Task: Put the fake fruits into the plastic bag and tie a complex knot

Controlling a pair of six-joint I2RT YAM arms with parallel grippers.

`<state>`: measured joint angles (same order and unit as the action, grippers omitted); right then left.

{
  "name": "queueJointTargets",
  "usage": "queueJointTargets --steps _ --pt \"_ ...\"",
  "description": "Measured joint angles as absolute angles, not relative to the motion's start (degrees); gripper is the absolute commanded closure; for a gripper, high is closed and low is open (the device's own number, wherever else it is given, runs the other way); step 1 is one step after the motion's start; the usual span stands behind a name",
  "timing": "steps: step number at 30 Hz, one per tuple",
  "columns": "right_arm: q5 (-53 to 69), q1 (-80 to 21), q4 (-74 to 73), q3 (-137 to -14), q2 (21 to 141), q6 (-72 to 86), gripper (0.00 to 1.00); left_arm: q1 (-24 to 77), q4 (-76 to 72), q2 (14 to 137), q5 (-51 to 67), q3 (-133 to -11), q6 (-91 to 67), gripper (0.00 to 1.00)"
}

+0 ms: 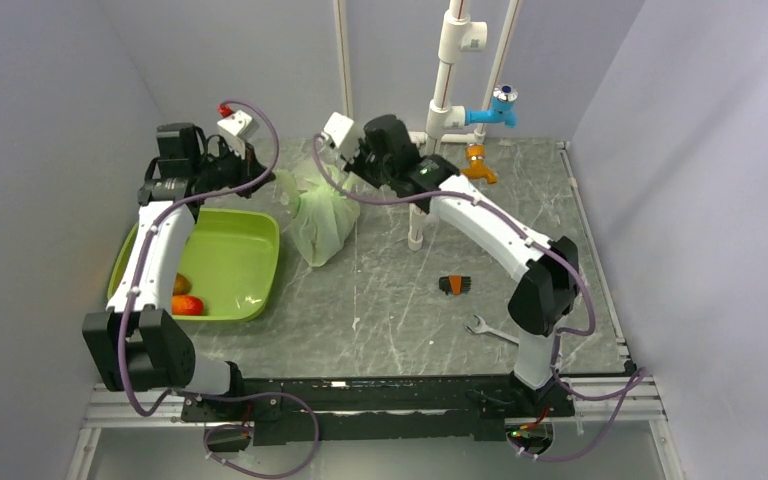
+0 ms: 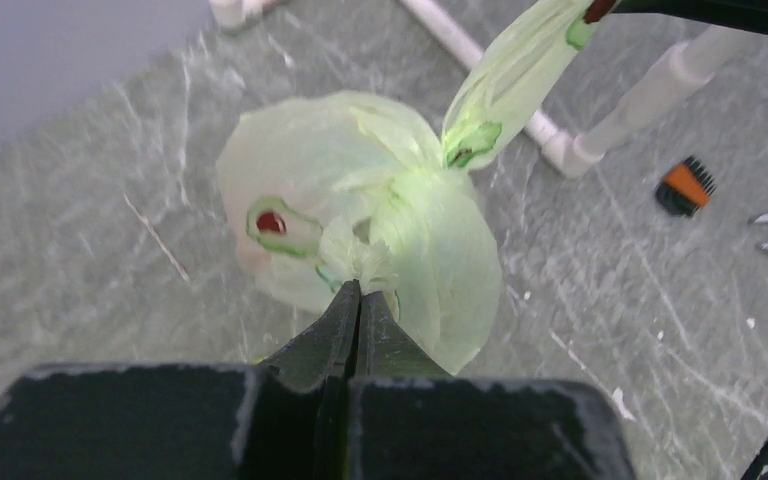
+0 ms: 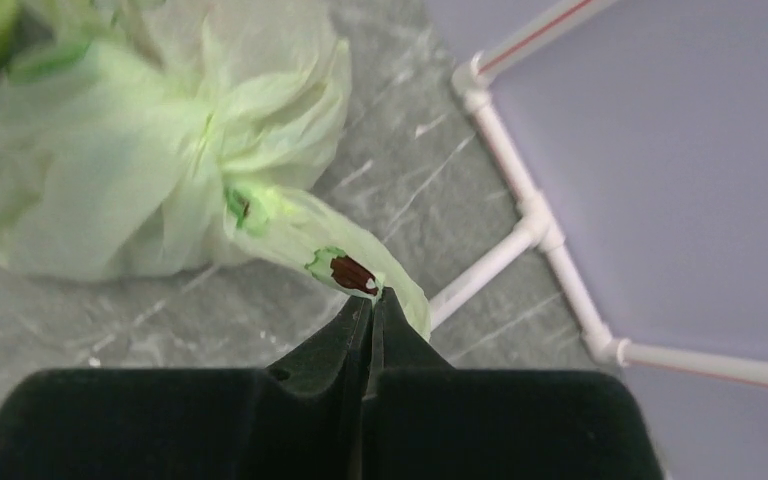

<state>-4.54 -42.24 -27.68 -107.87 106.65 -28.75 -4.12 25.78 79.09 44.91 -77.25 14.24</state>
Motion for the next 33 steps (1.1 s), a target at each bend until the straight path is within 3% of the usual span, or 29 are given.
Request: queueJointTargets --steps 1,2,5,9,11,12,13,22,28,33 --pt "-5.6 -42.5 -27.1 -105.7 106.7 -29.1 1.0 -4.1 25.8 80.1 44.4 -76.4 14.7 0.93" --pt "-6.6 -42.9 -26.5 -103.2 106.6 -29.7 0.93 -4.1 26.0 81.1 43.9 -75.4 15.4 0.84" --pt "-8.7 -43.9 -27.2 -98.7 107.4 -30.3 0.55 -4.0 28.1 83.6 43.0 -73.5 17.1 0.55" --pt "-8.9 -44.8 -28.8 -98.2 107.9 -30.1 0.3 -4.1 31.2 83.7 42.1 -73.3 18.4 0.21" --pt "-8.3 -45.1 -29.7 -99.8 107.8 -29.7 0.12 -4.1 31.4 82.0 41.6 -73.3 18.2 0.02" --pt "-7.9 -45.3 -29.9 -100.6 107.7 -29.5 0.03 -4.1 31.7 81.0 41.1 -73.5 18.2 0.01" --pt "-7.2 -45.6 -29.9 -101.3 107.4 -29.3 0.01 -4.1 32.3 79.9 40.5 -74.0 17.9 0.01" --pt "5.2 -48.6 -30.2 -99.9 96.5 -28.8 0.0 -5.9 43.1 74.8 37.5 -86.8 17.9 0.01" --pt "12.5 -50.4 -29.3 -80.5 77.9 -26.0 0.0 -6.9 50.7 64.4 32.9 -79.2 21.2 0.01" --pt "9.9 -49.9 -30.4 -63.7 61.1 -23.8 0.0 -6.9 54.4 54.9 27.7 -69.8 23.1 0.01"
